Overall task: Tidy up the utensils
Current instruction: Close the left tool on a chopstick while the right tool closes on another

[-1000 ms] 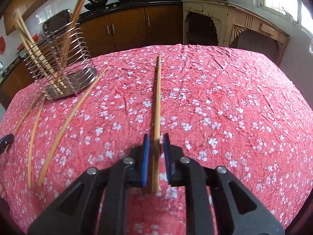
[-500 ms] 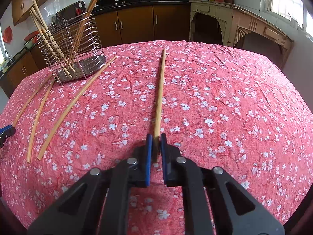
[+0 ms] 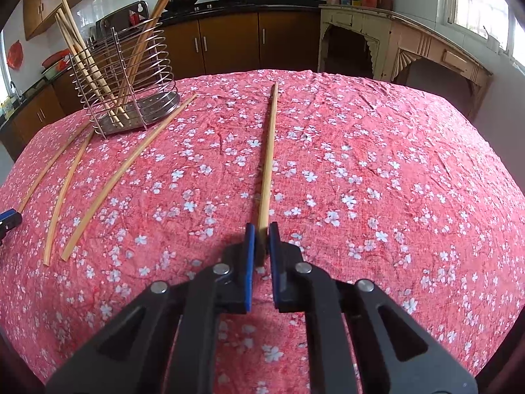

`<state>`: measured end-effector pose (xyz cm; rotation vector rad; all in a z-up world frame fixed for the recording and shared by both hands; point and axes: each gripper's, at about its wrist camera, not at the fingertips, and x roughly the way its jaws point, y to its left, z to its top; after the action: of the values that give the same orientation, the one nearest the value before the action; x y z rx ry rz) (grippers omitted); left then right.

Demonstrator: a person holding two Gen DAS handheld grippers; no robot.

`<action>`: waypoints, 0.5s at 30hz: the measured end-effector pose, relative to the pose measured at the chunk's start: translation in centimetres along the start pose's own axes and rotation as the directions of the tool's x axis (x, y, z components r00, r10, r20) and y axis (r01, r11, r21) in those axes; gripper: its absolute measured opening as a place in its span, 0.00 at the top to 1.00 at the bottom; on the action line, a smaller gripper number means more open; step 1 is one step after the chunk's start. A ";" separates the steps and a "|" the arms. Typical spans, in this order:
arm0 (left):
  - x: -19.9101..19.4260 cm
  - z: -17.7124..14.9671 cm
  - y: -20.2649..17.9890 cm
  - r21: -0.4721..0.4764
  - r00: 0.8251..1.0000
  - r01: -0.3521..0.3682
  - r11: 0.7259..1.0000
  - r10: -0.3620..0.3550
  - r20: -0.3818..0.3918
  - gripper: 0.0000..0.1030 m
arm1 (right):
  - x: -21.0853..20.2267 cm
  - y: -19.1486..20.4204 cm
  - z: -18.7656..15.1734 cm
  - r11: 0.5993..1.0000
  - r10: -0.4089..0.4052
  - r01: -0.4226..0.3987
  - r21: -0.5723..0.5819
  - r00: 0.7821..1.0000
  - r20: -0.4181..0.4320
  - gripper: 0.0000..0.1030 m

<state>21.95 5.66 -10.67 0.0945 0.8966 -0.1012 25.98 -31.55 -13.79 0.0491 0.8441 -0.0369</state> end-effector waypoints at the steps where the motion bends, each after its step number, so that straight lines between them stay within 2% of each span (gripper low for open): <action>1: 0.0 0.0 0.0 0.000 1.000 0.000 1.000 0.000 0.000 0.65 | -0.1 0.1 -0.2 1.000 -0.003 0.003 -0.006 1.000 0.005 0.90; 12: -0.1 0.0 0.2 0.007 1.000 -0.003 1.000 0.003 -0.001 0.66 | -0.3 0.4 -0.3 0.999 -0.020 0.021 -0.030 1.000 0.016 0.90; 15: -0.3 -0.2 -0.1 0.018 1.000 -0.002 1.000 0.002 0.001 0.74 | -0.3 0.3 -0.3 1.000 -0.013 0.013 -0.023 1.000 0.015 0.91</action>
<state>21.58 5.56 -10.56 0.1125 0.8946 -0.1077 25.60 -31.19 -13.73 0.0213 0.8299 -0.0392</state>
